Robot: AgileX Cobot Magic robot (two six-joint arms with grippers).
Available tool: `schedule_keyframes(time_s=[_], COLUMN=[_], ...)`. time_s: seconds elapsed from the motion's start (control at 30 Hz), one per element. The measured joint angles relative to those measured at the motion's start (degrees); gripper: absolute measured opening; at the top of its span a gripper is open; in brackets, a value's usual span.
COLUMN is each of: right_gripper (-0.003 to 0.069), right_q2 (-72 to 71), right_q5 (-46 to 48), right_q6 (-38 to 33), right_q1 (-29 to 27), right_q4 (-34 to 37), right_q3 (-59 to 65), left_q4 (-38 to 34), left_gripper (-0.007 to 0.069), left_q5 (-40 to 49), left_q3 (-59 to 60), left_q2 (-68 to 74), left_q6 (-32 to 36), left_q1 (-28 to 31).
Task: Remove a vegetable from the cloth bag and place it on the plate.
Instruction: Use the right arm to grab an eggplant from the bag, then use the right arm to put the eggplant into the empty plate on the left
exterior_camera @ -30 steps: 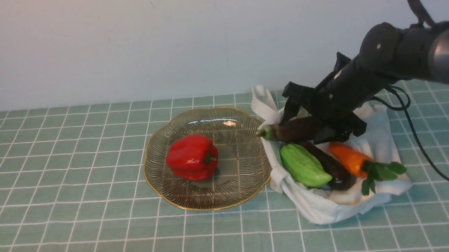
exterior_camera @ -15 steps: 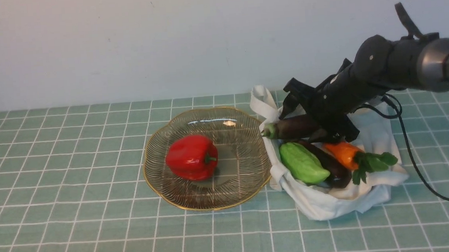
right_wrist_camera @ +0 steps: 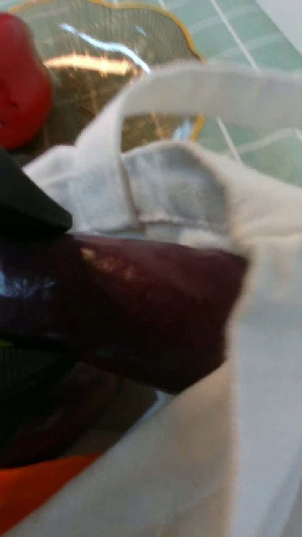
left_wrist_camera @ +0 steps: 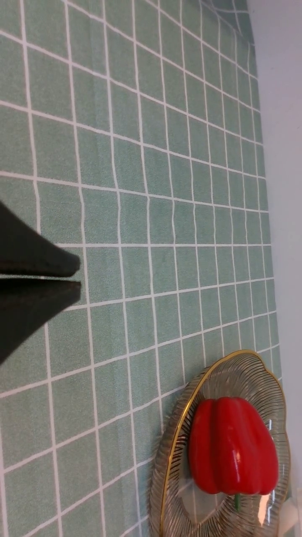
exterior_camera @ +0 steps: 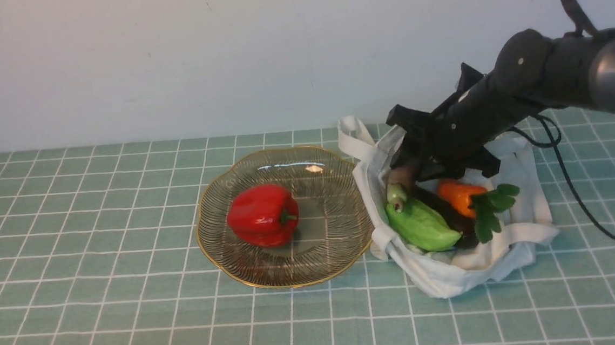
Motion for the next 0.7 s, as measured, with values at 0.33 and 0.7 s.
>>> schedule_keyframes(time_s=[0.33,0.7], right_gripper=[0.0313,0.0313], right_q2=[-11.55,-16.81], right_q5=[15.16,22.87], right_q6=[-6.33,-8.13], right_q1=[-0.10,7.49], right_q4=[-8.11,-13.86], right_q3=[0.00,0.00], left_q4=[0.00,0.00], left_gripper=[-0.0004,-0.0004], left_q5=[0.00,0.00], left_q3=[0.00,0.00], left_q2=[0.00,0.00], left_q6=[0.00,0.00], left_q1=[0.00,0.00])
